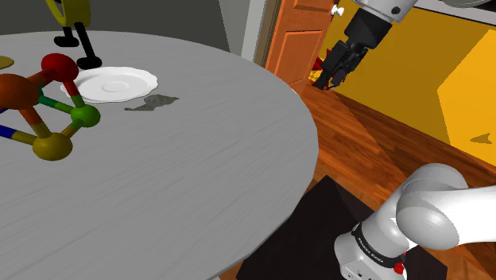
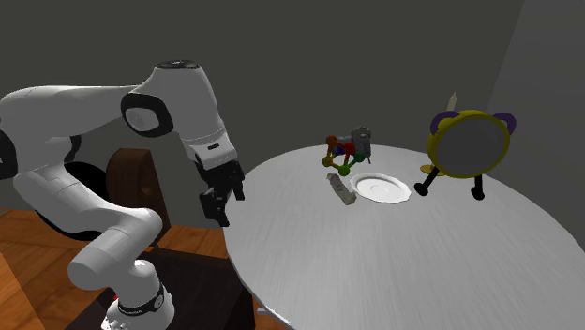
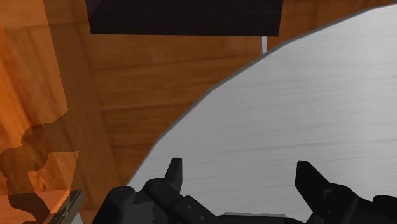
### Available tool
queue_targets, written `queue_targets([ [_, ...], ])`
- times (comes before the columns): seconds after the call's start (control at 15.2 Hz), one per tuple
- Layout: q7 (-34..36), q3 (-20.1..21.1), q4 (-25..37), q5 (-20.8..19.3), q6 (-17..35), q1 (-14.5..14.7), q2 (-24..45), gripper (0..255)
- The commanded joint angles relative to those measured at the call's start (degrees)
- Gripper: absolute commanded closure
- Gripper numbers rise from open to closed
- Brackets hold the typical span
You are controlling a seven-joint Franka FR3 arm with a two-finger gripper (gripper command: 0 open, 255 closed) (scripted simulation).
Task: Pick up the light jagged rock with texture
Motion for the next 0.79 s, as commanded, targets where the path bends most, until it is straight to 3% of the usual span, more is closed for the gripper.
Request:
queue_targets([
  [0.0, 0.0, 0.0, 0.0, 0.0, 0.0, 0.0, 0.0, 0],
  [0.73, 19.6, 14.1, 6.4, 7.4, 7.2, 0.7, 12.9, 0],
])
